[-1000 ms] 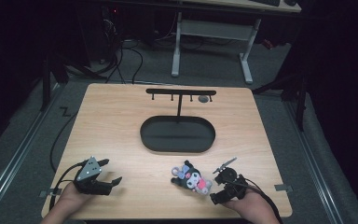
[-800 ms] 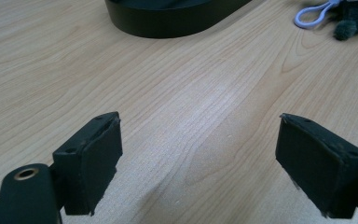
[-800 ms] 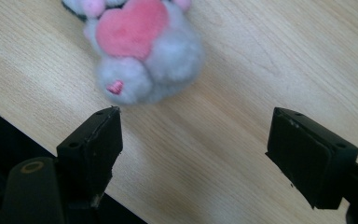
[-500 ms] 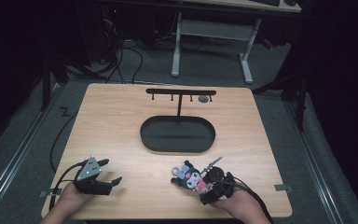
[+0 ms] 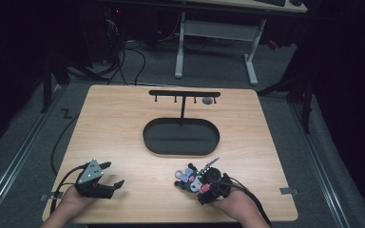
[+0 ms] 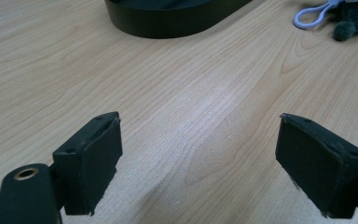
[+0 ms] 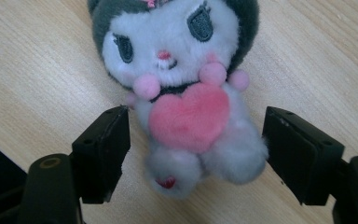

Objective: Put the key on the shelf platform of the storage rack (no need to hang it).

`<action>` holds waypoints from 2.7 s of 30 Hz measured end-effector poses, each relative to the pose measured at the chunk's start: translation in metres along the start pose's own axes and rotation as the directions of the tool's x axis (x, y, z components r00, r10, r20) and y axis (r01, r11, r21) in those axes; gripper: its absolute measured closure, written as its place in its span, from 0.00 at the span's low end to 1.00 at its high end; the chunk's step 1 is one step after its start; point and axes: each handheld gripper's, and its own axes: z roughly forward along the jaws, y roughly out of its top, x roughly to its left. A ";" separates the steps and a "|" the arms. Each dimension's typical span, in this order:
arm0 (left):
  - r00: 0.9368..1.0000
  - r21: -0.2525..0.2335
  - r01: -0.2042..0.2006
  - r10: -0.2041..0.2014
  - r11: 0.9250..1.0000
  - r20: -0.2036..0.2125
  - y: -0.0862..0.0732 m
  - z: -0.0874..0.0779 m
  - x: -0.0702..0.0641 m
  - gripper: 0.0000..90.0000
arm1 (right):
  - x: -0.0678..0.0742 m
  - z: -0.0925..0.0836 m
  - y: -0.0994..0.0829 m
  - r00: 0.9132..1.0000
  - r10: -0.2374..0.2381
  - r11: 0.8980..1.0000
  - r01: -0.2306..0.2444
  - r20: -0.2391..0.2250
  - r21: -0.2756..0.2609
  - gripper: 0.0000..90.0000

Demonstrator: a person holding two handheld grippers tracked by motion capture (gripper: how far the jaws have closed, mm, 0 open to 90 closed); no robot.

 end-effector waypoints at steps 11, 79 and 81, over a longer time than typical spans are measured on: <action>1.000 0.001 -0.001 0.001 1.000 -0.002 0.000 0.000 0.000 0.17 | 0.000 0.004 -0.004 1.000 -0.019 1.000 0.019 0.010 -0.008 0.44; 1.000 0.003 -0.002 0.002 1.000 -0.003 0.000 0.000 0.000 0.17 | -0.055 -0.040 -0.024 0.959 0.279 0.941 -0.261 0.055 -0.216 0.52; 1.000 0.003 -0.002 0.002 1.000 -0.003 0.000 0.000 0.000 0.17 | -0.056 -0.041 -0.023 0.958 0.281 0.940 -0.263 0.057 -0.217 0.52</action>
